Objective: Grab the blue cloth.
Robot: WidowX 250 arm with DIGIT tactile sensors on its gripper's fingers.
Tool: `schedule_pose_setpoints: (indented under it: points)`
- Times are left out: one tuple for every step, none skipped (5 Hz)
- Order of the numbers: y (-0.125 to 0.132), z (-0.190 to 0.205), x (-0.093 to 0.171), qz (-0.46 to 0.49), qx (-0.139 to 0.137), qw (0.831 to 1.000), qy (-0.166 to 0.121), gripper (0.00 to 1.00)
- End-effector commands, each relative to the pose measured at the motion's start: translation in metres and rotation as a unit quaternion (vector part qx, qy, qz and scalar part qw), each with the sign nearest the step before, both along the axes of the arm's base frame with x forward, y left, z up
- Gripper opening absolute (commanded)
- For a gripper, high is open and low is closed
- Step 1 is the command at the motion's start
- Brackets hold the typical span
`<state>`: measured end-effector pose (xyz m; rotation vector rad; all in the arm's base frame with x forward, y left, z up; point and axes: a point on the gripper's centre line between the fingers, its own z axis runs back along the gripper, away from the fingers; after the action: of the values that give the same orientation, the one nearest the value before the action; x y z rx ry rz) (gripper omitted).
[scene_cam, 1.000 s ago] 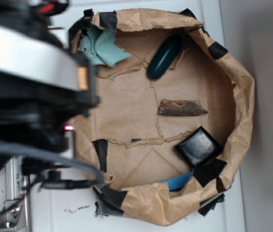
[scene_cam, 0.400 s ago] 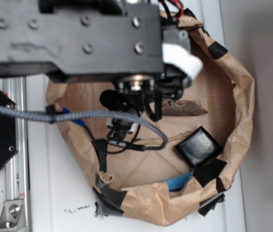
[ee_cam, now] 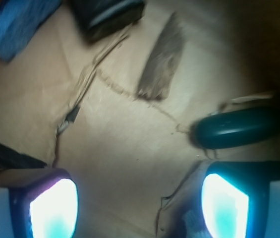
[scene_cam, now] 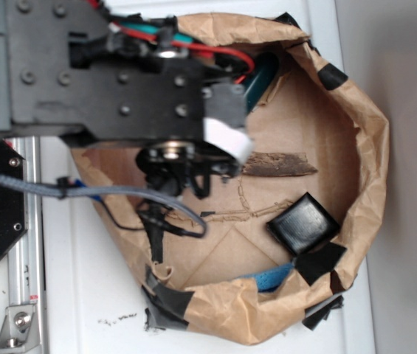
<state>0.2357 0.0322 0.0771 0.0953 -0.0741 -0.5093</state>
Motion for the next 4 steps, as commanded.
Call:
schedule_pose_setpoints:
  points:
    - [0.041,-0.009,0.003,-0.006,0.032,0.999,0.013,1.00]
    - [0.046,-0.017,-0.001,-0.019,0.058,0.997,0.053,1.00]
    - [0.038,-0.030,-0.015,-0.042,0.080,0.991,0.096,1.00]
    - [0.038,-0.042,-0.016,-0.044,0.107,0.987,0.113,1.00]
